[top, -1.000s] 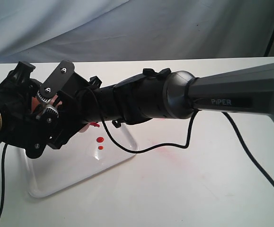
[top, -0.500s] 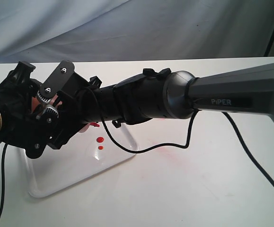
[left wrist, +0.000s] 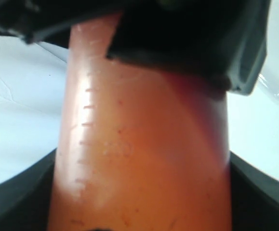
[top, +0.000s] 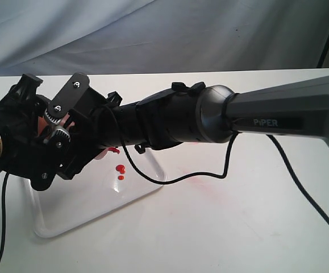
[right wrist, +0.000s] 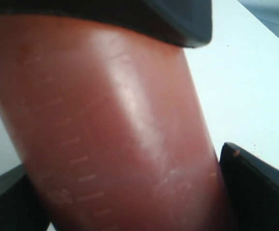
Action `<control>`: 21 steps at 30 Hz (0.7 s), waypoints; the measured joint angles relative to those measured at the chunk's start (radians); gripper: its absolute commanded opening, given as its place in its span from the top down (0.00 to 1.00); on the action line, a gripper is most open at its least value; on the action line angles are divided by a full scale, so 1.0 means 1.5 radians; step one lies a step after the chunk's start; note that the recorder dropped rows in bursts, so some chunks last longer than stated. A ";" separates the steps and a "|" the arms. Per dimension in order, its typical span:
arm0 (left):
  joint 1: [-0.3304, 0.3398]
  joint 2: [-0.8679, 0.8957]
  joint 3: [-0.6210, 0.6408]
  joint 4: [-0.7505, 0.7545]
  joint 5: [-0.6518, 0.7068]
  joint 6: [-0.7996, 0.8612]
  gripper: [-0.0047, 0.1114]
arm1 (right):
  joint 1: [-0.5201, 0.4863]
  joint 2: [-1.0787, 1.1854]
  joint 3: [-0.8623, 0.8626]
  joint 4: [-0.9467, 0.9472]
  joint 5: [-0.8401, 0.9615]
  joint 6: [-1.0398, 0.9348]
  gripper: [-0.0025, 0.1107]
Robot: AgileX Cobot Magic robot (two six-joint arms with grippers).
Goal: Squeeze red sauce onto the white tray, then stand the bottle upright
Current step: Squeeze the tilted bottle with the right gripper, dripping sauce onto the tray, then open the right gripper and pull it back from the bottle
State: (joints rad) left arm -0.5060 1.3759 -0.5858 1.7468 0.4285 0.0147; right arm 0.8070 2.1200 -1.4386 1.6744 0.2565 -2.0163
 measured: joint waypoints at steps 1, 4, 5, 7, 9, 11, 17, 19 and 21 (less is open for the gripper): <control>0.000 0.000 0.000 0.000 0.000 0.000 0.96 | 0.000 0.000 0.000 -0.005 0.000 0.001 0.98; 0.000 0.000 0.000 0.000 0.000 0.002 0.96 | 0.000 0.000 0.000 -0.008 0.000 0.002 0.97; 0.000 0.000 0.000 0.000 0.000 0.002 0.96 | 0.000 0.000 0.000 -0.008 0.000 0.002 0.95; 0.000 0.000 0.000 0.000 0.000 0.002 0.96 | 0.000 0.000 0.000 -0.008 0.000 0.002 0.84; 0.000 0.000 0.000 0.000 0.000 0.002 0.96 | 0.000 0.000 0.000 -0.008 0.000 0.002 0.68; 0.000 0.000 0.000 0.000 0.000 0.002 0.96 | 0.000 0.000 0.000 -0.011 0.000 0.002 0.46; -0.003 0.000 0.000 0.000 0.001 0.003 0.96 | 0.000 -0.002 -0.004 -0.051 -0.019 0.010 0.16; -0.003 0.000 0.000 0.000 0.001 0.003 0.96 | 0.000 -0.002 -0.004 -0.053 -0.030 0.010 0.16; -0.003 0.000 0.000 0.000 0.001 0.003 0.96 | 0.000 -0.002 -0.004 -0.053 -0.032 0.010 0.16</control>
State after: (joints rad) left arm -0.5105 1.3759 -0.5858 1.7468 0.4304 0.0186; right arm 0.8070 2.1169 -1.4441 1.5942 0.2089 -2.0006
